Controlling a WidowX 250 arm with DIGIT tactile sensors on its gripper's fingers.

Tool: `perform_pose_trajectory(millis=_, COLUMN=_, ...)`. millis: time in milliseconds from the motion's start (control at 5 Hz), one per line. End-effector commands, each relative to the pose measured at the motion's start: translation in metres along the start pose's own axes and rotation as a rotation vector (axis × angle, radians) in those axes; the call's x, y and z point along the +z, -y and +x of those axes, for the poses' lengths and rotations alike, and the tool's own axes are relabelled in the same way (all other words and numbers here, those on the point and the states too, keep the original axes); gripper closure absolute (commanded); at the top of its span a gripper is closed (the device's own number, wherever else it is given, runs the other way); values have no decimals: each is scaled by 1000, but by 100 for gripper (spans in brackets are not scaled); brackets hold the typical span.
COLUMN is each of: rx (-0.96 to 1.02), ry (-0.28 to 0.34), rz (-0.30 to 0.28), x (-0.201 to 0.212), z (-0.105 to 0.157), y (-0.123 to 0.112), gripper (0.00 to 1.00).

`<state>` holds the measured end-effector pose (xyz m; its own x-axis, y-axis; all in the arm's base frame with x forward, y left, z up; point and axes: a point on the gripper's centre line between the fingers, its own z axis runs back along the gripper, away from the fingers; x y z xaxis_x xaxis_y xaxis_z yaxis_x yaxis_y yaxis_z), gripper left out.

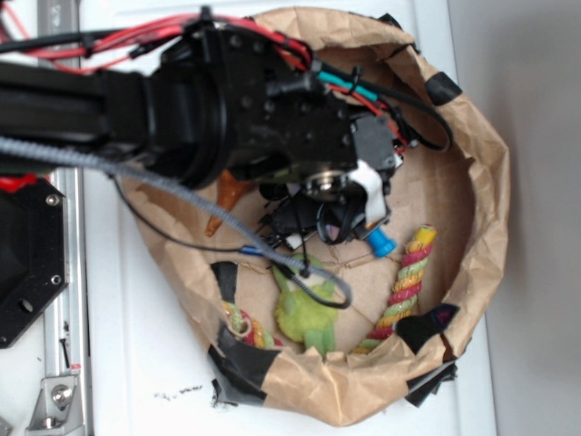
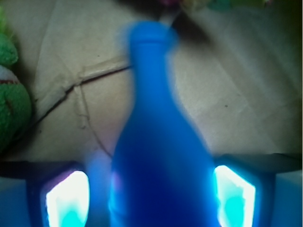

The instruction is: Grab the blue bottle.

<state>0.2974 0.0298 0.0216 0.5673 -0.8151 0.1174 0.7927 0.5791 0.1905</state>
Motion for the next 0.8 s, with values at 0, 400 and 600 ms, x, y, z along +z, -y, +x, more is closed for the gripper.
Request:
perform_pose_trajectory(millis=0, rx=246, ry=-10, rz=185, x=68, z=3, y=-12, gripper=100)
perform_pose_trajectory(millis=400, rx=760, ry=-57, rz=178, x=170, z=-3, y=-21, gripper=100)
perform_pose_trajectory(millis=600, rx=1038, ry=21, rz=146, x=184, z=-10, y=-12, gripper=100)
